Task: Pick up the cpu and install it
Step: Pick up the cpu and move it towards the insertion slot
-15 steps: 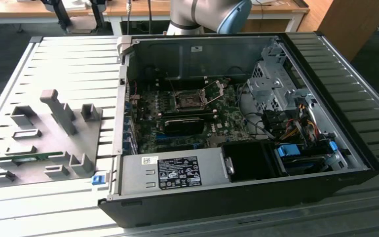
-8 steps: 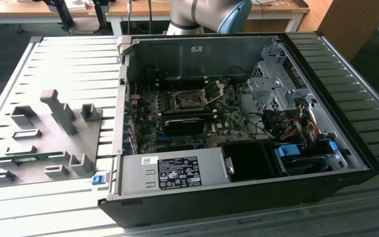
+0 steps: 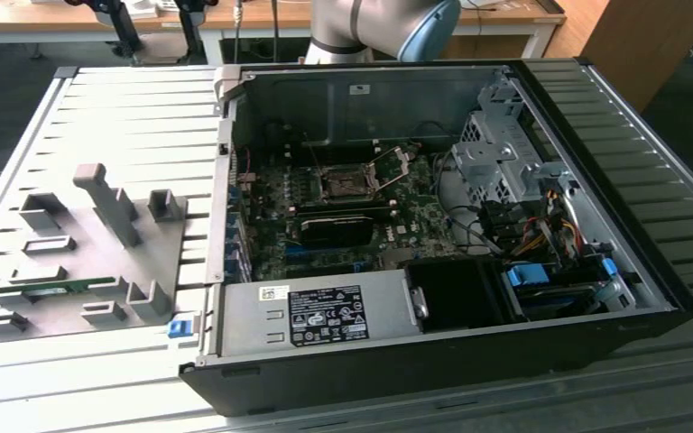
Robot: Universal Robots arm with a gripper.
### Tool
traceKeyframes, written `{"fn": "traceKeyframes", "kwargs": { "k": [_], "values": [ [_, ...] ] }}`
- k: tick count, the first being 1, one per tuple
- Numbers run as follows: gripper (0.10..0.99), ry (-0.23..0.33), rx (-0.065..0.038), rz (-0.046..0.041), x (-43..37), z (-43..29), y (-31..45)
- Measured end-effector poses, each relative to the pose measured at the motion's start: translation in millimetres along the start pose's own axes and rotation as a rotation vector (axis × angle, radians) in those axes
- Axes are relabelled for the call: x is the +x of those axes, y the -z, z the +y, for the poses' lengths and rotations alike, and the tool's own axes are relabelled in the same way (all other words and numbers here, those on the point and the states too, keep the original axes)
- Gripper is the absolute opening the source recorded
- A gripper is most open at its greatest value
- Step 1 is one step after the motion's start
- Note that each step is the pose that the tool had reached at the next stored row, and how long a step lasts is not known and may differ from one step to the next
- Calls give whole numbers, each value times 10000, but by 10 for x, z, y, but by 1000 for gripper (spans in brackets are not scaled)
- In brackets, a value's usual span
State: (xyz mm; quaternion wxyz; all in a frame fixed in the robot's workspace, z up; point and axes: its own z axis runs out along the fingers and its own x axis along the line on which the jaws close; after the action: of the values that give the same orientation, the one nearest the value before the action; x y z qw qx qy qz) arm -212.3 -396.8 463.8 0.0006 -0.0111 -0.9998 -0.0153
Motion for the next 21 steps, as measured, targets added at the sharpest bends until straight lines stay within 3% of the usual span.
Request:
{"fn": "traceKeyframes", "kwargs": {
  "k": [21],
  "values": [
    [545,0,0,0,-108,22,-53]
  ]
}}
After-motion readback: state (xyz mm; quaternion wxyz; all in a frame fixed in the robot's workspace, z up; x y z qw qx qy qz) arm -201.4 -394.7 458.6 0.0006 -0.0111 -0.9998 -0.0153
